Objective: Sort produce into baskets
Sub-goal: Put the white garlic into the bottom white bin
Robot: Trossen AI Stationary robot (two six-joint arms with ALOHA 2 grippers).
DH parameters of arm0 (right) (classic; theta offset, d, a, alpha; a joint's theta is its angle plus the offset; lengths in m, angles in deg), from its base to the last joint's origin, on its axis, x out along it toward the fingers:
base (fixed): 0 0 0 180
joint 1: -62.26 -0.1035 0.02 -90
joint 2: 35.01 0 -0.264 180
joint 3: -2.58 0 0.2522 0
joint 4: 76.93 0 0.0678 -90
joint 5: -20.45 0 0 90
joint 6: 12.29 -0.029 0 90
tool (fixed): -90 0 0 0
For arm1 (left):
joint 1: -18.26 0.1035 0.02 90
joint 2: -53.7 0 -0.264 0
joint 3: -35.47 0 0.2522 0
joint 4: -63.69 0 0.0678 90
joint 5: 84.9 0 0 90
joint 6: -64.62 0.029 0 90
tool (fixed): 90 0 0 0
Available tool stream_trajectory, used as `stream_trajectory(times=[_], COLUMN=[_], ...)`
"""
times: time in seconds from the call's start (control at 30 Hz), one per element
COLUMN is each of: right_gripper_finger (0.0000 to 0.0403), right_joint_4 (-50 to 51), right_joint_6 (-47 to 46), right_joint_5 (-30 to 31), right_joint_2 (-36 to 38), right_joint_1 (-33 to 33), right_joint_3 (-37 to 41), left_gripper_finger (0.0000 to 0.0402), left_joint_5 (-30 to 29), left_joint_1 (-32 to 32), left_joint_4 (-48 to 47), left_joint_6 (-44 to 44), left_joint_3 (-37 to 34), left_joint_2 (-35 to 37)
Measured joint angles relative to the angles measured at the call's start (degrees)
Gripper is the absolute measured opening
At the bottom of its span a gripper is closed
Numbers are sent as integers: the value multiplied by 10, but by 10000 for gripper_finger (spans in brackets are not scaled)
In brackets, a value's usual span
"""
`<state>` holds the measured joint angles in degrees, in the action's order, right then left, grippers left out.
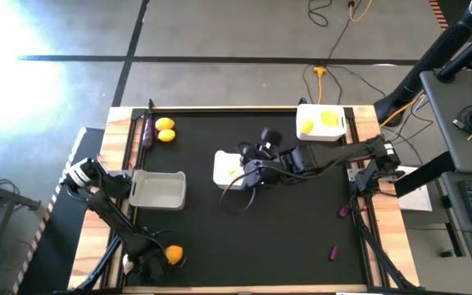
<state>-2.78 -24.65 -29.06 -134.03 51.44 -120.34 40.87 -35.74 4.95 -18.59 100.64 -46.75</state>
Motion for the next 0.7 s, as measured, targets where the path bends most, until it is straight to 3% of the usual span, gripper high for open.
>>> stream_trajectory(times=[0.3, 0.53, 0.7], right_gripper_finger=[59, 59, 59], right_joint_4=[-23, -22, -22], right_joint_6=[51, 93, 141], right_joint_5=[0, 0, 0], right_joint_2=[0, 0, 2], right_joint_1=[24, 30, 30], right_joint_3=[0, 0, 0], left_gripper_finger=[305, 213, 147], left_joint_5=[56, 59, 27], left_joint_1=[2, 8, 35], left_joint_4=[73, 68, -11], left_joint_6=[-3, 6, 53], left_joint_3=[-40, -47, -24], left_joint_2=[-5, 5, 34])
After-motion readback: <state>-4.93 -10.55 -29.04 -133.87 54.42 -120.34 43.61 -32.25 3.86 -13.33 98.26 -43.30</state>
